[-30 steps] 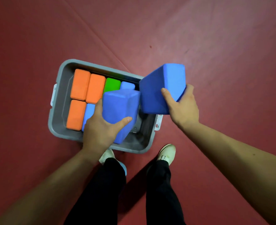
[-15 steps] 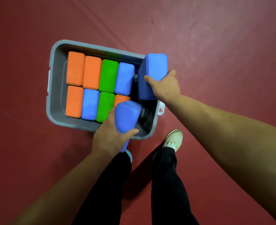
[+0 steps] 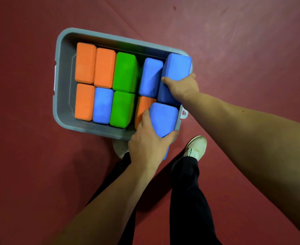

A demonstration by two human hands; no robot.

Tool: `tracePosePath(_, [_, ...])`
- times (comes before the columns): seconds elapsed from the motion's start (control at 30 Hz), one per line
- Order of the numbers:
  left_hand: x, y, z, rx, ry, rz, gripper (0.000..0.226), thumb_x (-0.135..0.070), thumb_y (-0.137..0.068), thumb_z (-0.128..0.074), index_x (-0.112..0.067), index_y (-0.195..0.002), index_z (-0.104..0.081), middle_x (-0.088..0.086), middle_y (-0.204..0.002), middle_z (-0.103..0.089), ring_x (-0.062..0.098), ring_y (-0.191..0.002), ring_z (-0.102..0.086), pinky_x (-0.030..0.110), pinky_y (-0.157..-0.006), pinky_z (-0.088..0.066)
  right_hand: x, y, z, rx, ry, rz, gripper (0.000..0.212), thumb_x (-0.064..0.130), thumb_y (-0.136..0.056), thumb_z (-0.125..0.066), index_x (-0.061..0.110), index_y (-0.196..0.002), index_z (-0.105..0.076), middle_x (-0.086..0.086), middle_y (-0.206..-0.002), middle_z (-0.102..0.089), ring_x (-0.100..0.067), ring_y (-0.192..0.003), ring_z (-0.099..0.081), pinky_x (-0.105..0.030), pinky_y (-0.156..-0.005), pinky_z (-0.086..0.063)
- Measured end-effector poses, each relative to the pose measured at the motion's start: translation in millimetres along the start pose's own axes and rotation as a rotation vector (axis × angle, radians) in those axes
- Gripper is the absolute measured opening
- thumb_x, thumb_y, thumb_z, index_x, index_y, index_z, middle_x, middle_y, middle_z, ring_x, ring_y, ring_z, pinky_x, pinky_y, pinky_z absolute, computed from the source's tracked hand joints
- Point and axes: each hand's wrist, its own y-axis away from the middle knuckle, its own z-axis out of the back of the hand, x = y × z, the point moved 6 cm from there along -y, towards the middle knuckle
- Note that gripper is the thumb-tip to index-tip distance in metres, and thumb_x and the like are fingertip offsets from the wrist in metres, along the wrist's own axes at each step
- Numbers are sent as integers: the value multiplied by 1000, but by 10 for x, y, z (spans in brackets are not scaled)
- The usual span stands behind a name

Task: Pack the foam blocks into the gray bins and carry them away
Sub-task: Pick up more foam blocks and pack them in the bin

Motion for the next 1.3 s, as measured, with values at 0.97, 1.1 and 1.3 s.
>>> tracePosePath(0.97, [326, -647, -613, 8, -18, 17, 102, -67, -64, -78, -22, -143, -33, 5, -126, -60, 32, -112, -59, 41, -83, -47, -43, -321, -305, 49, 118, 46, 91, 58, -75, -76, 5, -135, -33, -9, -118, -53, -28, -97, -55, -40, -80, -48])
tracePosePath(1.1, [443, -794, -900, 19, -62, -5, 103, -67, -64, -78, -17, -142, -33, 7, -128, -58, 33, -112, -60, 42, -83, -47, -189, -501, -440, 32, 165, 97, 87, 58, -76, -75, 6, -134, -35, -10, -131, -55, -30, -113, -58, -36, -82, -45])
tracePosePath(1.3, [475, -977, -1207, 30, -127, 10, 103, -66, -68, -77, -12, -142, -30, 10, -131, -55, 34, -112, -60, 41, -81, -47, -290, -736, -635, 56, 188, 91, 83, 54, -85, -69, 3, -138, -29, -12, -136, -51, -29, -117, -56, -33, -81, -41])
